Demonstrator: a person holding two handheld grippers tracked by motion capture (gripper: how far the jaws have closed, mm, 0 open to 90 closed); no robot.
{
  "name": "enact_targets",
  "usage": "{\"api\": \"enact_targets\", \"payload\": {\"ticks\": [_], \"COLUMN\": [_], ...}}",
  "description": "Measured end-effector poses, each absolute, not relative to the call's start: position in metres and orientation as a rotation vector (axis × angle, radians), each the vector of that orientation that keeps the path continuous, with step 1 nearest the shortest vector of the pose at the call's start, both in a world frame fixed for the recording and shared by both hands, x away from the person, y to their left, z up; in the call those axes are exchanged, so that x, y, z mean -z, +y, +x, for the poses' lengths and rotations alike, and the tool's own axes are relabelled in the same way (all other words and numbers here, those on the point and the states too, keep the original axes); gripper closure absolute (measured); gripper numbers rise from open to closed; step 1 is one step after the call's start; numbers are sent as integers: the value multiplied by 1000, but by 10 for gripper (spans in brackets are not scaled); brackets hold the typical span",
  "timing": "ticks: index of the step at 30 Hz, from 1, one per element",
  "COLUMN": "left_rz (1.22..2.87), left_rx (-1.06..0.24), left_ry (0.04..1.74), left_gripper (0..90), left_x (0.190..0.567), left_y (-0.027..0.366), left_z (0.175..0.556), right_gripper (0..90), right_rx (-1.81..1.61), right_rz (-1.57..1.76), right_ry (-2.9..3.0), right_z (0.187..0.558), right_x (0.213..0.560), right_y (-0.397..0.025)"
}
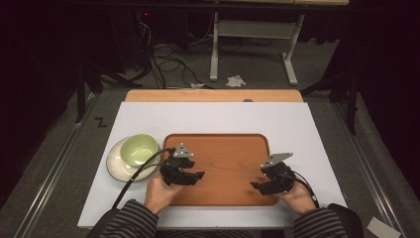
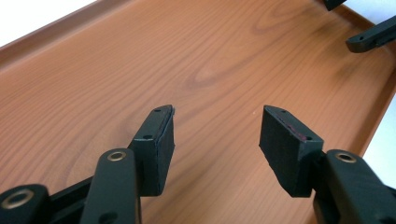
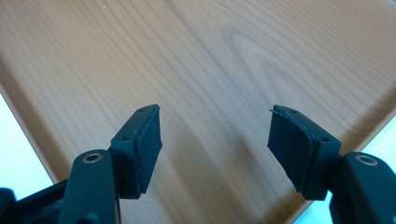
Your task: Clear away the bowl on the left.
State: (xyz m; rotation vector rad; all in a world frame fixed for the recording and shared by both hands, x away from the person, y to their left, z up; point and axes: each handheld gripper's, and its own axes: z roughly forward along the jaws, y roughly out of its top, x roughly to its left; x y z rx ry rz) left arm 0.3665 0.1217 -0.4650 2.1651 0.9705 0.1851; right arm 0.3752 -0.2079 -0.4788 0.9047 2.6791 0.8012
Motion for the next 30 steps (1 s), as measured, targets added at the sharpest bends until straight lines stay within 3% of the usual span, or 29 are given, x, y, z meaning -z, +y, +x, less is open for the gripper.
{"api": "enact_targets", "payload": {"ticks": [18, 30], "left_rz": [2170, 2145], "left_rx": [-176, -205], "left_ry": [1005, 1020], "left_gripper": [385, 410], "left_x": [467, 462], "left_y": [123, 127], "left_z": [370, 371], "right_gripper": [361, 361], "right_rx": [-800, -794], "right_rz": [901, 906], "right_ry": [2682, 2680], "right_z": [376, 375], "right_x": [479, 479], "right_y": [-208, -208]}}
